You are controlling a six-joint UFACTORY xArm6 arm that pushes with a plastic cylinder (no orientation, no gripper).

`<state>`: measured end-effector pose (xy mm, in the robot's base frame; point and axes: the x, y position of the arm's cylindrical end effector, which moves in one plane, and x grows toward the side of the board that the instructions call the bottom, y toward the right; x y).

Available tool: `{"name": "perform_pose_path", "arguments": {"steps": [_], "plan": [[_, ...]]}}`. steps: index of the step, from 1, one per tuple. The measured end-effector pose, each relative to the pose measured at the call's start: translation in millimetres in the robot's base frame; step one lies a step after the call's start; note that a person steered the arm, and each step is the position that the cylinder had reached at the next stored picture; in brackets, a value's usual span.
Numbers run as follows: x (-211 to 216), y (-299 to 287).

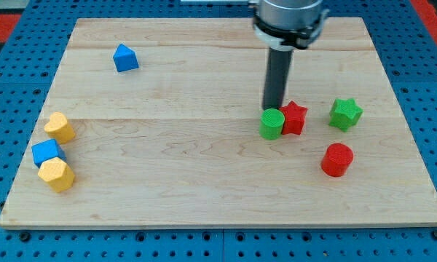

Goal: Push red star slightly towards down

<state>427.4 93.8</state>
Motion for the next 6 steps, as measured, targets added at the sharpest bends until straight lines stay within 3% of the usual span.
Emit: {"name": "perform_pose_path", "arguments": {"steps": [1,3,5,6], "plan": [[27,5],[-10,30],[29,39],[0,-1]]}}
